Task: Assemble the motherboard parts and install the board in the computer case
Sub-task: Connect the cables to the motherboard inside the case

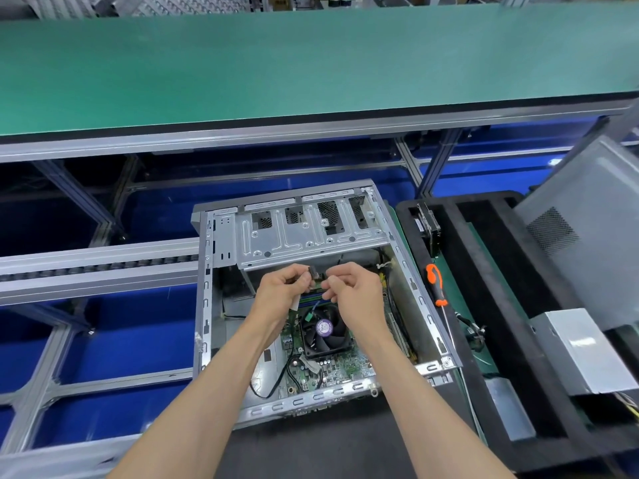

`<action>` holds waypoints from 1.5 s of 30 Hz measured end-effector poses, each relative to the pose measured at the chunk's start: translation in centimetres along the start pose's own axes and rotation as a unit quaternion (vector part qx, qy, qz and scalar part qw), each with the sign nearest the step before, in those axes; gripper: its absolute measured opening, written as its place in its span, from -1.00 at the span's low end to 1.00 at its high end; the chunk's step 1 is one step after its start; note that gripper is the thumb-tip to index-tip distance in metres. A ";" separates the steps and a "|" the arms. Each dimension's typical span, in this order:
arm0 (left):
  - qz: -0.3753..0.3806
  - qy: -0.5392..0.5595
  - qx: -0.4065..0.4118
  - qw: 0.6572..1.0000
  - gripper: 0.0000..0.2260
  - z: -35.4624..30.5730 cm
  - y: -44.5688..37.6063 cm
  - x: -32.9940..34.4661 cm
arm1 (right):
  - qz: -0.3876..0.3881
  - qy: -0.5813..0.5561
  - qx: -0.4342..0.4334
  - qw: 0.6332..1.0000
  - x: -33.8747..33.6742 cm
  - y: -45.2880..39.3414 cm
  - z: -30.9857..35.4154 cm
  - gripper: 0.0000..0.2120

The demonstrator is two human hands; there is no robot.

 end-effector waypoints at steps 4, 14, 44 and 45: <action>0.000 0.023 -0.005 1.000 -0.84 0.1 -0.1 0.1 | 0.011 0.177 -0.006 0.984 0.1 -0.1 -0.5 -0.82; 0.060 0.113 0.016 0.992 -0.85 -1.0 0.5 1.3 | 0.184 0.269 0.069 0.943 2.5 -0.3 -1.9 -0.41; 0.057 -0.028 0.009 0.998 -0.82 -1.2 0.4 1.8 | 0.111 0.289 0.060 0.949 2.0 -0.4 -1.1 -0.65; 0.034 -0.065 0.008 0.997 -0.82 -1.1 0.3 1.8 | 0.082 0.286 0.054 0.953 1.5 -0.5 -0.8 -0.68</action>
Point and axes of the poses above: each hand's wrist, its own y-axis away from the middle knuckle, its own x-axis out of the palm, z = x × y, the point moved 5 cm from there along -y, towards the middle knuckle, and after that the axes turned 8 degrees about -x, right-handed, at the moved point
